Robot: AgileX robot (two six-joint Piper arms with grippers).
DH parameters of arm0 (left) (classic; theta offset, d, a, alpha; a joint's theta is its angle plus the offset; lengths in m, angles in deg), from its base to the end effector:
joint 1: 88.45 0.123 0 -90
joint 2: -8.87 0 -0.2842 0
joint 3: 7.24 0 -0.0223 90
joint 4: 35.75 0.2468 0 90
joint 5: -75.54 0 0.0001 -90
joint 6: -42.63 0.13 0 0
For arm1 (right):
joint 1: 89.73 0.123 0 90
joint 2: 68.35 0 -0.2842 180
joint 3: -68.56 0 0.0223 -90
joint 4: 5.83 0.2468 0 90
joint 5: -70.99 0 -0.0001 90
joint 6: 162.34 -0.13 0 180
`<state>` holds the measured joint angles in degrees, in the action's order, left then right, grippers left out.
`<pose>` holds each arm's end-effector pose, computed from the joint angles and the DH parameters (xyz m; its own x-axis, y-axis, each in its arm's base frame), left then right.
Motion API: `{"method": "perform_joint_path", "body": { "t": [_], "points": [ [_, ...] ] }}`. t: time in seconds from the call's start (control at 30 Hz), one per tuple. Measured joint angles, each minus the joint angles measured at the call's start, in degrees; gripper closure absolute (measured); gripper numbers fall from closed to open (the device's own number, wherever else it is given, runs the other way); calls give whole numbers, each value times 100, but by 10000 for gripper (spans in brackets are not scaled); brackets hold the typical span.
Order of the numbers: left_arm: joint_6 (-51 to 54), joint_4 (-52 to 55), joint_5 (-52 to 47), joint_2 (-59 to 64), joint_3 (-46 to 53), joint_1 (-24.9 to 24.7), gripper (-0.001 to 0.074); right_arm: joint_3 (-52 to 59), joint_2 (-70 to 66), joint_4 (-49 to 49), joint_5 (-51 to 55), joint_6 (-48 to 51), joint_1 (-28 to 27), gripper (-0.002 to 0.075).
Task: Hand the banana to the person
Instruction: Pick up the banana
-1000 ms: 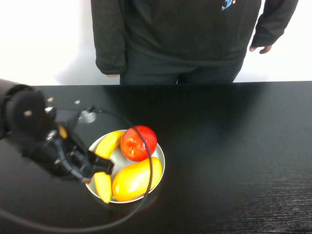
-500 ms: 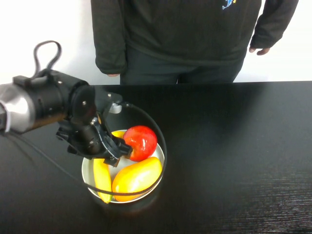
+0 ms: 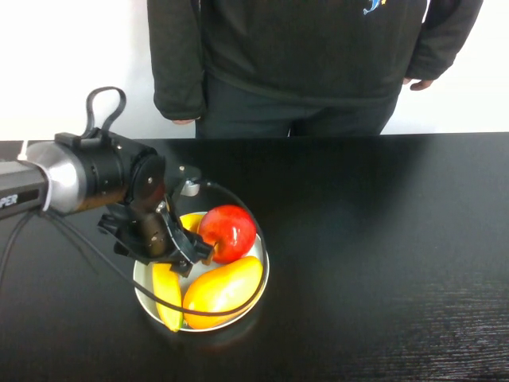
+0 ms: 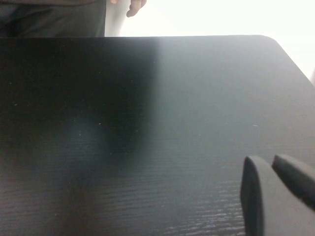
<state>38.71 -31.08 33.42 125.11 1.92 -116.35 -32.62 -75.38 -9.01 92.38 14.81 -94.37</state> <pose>0.3285 -0.1659 0.1264 -0.8661 0.4497 -0.2181 0.4499 0.8916 0.0516 0.0861 -0.0096 0.1593 -0.2951 0.0220 -0.9552 0.0996 0.9950 -0.0078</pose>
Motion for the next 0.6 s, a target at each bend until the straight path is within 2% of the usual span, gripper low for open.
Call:
{"method": "perform_joint_path", "body": {
  "t": [0.43, 0.5, 0.6],
  "points": [
    [0, 14, 331, 381, -33, 0, 294, 0, 0, 0, 0, 0, 0, 733],
    [0, 14, 347, 391, -33, 0, 332, 0, 0, 0, 0, 0, 0, 733],
    [0, 14, 380, 410, -52, 0, 449, 0, 0, 0, 0, 0, 0, 733]
  ]
}}
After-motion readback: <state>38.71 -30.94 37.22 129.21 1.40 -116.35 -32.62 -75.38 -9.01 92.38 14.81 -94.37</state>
